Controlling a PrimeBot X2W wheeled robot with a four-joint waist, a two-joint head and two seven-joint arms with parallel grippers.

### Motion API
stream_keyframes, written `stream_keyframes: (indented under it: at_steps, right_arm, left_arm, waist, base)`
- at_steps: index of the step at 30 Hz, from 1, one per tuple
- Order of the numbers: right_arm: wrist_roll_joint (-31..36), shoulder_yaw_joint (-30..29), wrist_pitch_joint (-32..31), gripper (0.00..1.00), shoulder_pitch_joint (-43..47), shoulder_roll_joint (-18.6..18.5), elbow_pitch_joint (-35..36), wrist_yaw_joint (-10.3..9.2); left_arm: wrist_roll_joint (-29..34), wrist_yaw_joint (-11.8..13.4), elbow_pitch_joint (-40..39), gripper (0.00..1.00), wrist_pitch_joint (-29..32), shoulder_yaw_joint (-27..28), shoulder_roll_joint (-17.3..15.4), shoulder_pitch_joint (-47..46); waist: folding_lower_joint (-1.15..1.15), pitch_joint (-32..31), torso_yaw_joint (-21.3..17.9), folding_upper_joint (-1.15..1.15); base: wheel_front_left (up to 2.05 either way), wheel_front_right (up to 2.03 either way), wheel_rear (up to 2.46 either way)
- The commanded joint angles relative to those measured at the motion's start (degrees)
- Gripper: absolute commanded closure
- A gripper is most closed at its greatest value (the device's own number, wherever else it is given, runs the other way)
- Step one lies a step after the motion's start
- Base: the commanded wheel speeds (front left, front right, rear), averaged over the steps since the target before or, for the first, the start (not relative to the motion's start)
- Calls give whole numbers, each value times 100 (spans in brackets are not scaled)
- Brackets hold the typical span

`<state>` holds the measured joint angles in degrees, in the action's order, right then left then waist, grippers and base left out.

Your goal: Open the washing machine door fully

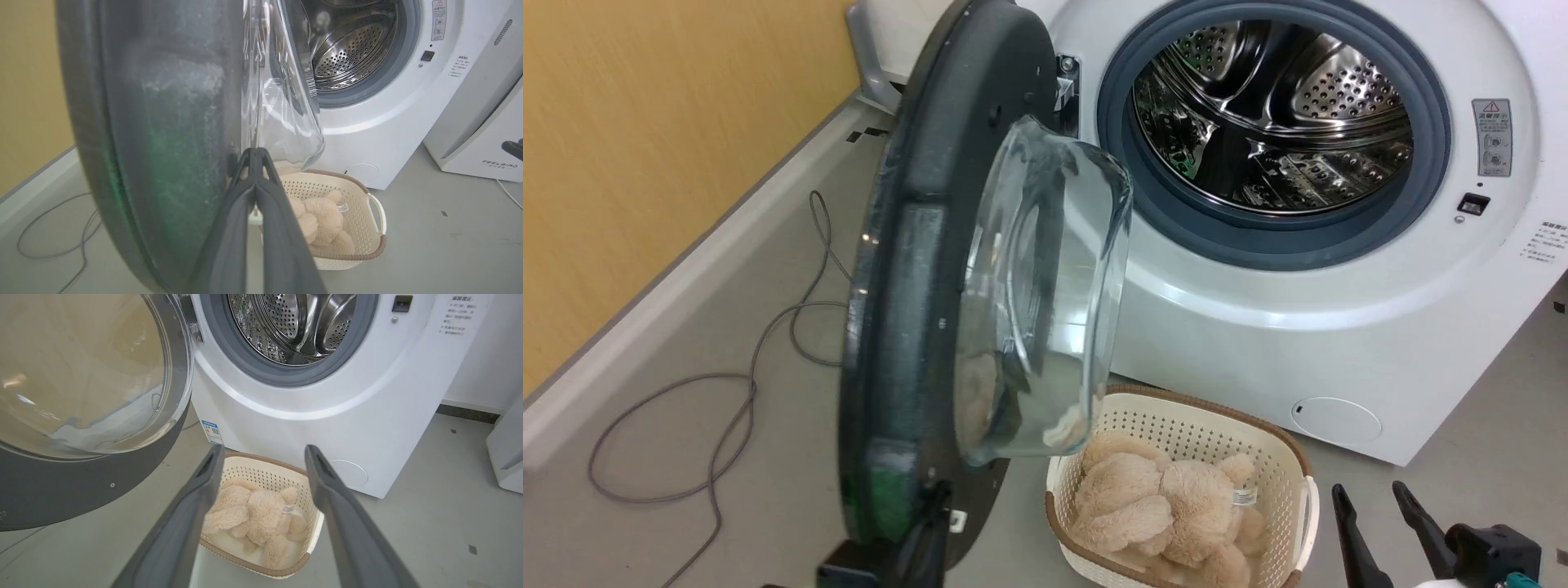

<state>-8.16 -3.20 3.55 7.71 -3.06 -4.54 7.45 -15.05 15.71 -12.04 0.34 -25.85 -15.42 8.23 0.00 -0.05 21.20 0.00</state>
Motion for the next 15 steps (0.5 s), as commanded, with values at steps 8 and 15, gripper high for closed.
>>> stream_keyframes:
  at_steps: [8,15]
  right_arm:
    - [-75,21,4,0,-47,18,-38,3]
    - [-130,3,25,0,-34,18,-73,3]
  left_arm:
    - [-288,22,368,100,-237,683,-283,-440]
    - [-715,51,948,100,-489,1474,-531,-752]
  waist:
    - [0,9,-93,0]
    - [0,58,-272,0]
  base:
    - [0,0,0]
    - [0,0,0]
